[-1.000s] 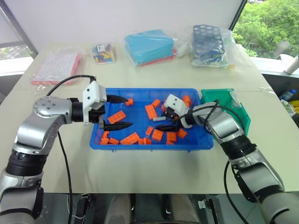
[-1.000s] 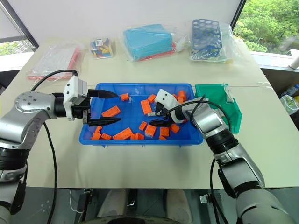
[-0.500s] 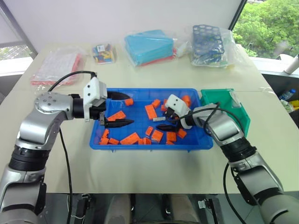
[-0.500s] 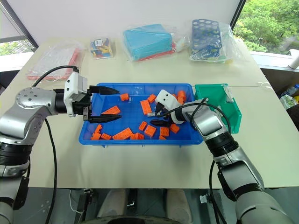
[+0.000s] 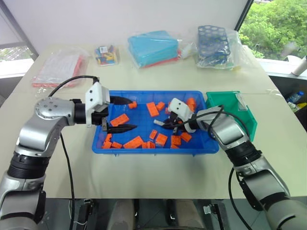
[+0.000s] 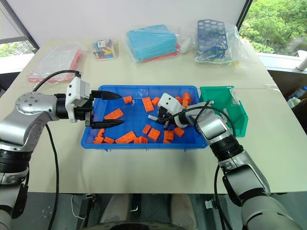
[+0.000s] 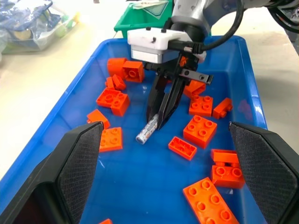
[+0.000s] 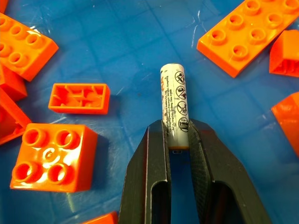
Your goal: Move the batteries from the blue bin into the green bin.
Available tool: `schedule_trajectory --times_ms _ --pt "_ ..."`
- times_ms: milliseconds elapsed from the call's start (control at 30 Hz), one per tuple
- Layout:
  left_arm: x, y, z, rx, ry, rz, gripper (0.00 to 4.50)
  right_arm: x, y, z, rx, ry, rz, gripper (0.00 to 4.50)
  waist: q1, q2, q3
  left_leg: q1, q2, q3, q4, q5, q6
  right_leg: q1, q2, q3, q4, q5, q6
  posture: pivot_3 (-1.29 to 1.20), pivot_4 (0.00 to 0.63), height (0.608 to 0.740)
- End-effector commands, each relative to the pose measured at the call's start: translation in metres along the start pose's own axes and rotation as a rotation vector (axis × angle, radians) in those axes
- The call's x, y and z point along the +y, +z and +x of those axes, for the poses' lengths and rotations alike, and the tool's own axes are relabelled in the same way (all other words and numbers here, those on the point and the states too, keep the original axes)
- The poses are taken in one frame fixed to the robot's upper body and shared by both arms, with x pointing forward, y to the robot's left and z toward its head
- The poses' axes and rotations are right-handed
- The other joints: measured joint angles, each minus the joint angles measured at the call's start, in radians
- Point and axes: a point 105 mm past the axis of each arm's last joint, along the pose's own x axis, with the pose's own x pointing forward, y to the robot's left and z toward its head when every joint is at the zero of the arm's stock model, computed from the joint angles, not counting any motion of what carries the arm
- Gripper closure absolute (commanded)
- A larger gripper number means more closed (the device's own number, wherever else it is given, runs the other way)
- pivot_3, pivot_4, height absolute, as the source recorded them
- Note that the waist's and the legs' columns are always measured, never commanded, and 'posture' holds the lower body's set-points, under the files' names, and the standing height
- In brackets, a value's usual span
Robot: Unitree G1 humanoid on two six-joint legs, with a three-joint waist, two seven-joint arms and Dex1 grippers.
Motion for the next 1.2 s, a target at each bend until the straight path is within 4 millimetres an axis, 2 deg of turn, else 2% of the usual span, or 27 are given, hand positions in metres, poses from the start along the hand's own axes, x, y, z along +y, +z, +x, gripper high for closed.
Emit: schedule_trajectory --times_ms 33,133,267,367,467,600,633,667,733,833,933,1033,1200 --pt "0.0 0.009 -0.002 -0.012 -0.004 0.038 0.0 -0.029 0.024 -0.055 -0.095 -0.154 0.018 4.45 0.004 0.0 0.0 0.0 0.0 0.0 0.0 0.0 0.0 0.0 0.0 0.0 0.0 0.0 0.0 0.0 0.15 0.737" --pt "0.001 0.009 0.001 -0.022 -0.013 0.036 0.0 -0.052 0.024 -0.106 -0.114 -0.301 0.077 4.45 0.014 0.0 0.0 0.0 0.0 0.0 0.0 0.0 0.0 0.0 -0.001 0.0 0.0 0.0 0.0 0.0 0.15 0.737" --pt "0.004 0.009 0.005 -0.034 -0.03 0.037 0.0 -0.066 0.01 -0.157 -0.082 -0.454 0.122 4.45 0.02 0.0 0.0 0.0 0.0 0.001 0.0 0.0 0.0 0.0 0.0 0.0 -0.001 0.0 0.0 0.0 0.15 0.737" --pt "0.006 0.009 0.009 -0.042 -0.045 0.04 0.0 -0.066 -0.002 -0.175 -0.063 -0.506 0.165 4.45 0.02 0.0 0.0 0.0 0.0 0.001 0.0 0.0 0.0 0.0 0.0 0.0 -0.001 0.0 0.0 0.0 0.15 0.737" --pt "0.008 0.01 0.012 -0.049 -0.057 0.046 0.0 -0.063 -0.016 -0.18 -0.027 -0.533 0.196 4.45 0.016 0.0 0.0 0.0 0.0 0.001 0.0 0.0 0.001 0.0 0.0 0.0 -0.001 0.0 0.0 0.0 0.15 0.737" --pt "0.012 0.011 0.014 -0.055 -0.065 0.054 0.0 -0.066 -0.03 -0.183 0.011 -0.588 0.207 2.45 0.014 0.0 0.0 0.0 0.0 0.001 0.0 0.0 0.001 0.0 0.0 0.0 -0.001 0.0 0.0 0.0 0.15 0.737" --pt "0.013 0.012 0.013 -0.056 -0.065 0.053 0.0 -0.067 -0.031 -0.184 0.011 -0.593 0.208 2.08 0.015 0.0 0.0 0.0 0.0 0.001 0.0 0.0 0.001 0.0 0.0 0.0 -0.001 0.0 0.0 0.0 0.15 0.737" --pt "0.014 0.013 0.013 -0.059 -0.065 0.053 0.0 -0.067 -0.031 -0.185 0.013 -0.594 0.201 1.45 0.015 0.0 0.0 0.0 0.0 0.001 0.0 0.0 0.001 0.0 0.0 0.0 -0.001 0.0 0.0 0.0 0.15 0.737" --pt "0.015 0.014 0.012 -0.061 -0.065 0.053 0.0 -0.068 -0.029 -0.188 0.005 -0.588 0.196 0.46 0.015 0.0 0.0 0.0 0.0 0.001 0.0 0.0 0.001 0.0 0.0 0.0 -0.001 0.0 0.0 0.0 0.15 0.737" --pt "0.018 0.017 0.007 -0.067 -0.055 0.045 0.0 -0.066 -0.017 -0.198 -0.055 -0.53 0.112 0.46 0.015 0.0 0.0 0.0 0.0 0.001 0.0 0.0 0.001 0.0 0.0 0.0 -0.001 0.0 0.0 0.0 0.15 0.737" --pt "0.02 0.018 0.0 -0.062 -0.048 0.036 0.0 -0.065 -0.01 -0.218 -0.121 -0.466 0.019 0.46 0.019 0.0 0.0 0.0 0.0 0.001 0.001 0.0 0.001 0.0 0.0 0.0 -0.001 0.0 0.0 0.0 0.15 0.737" --pt "0.026 0.023 -0.028 -0.042 -0.015 -0.003 0.0 -0.066 -0.034 -0.255 -0.072 -0.392 0.005 0.46 0.022 0.0 0.0 0.0 -0.001 0.001 0.001 0.0 0.001 0.001 0.0 0.0 -0.002 0.0 0.0 0.0 0.15 0.737" --pt "0.032 0.017 -0.063 -0.001 0.024 -0.087 0.0 -0.062 -0.064 -0.27 -0.002 -0.307 0.019 0.46 0.011 0.001 0.0 0.002 0.0 0.005 0.001 -0.001 0.002 0.002 0.0 0.0 -0.002 0.0 0.0 0.0 0.15 0.737"
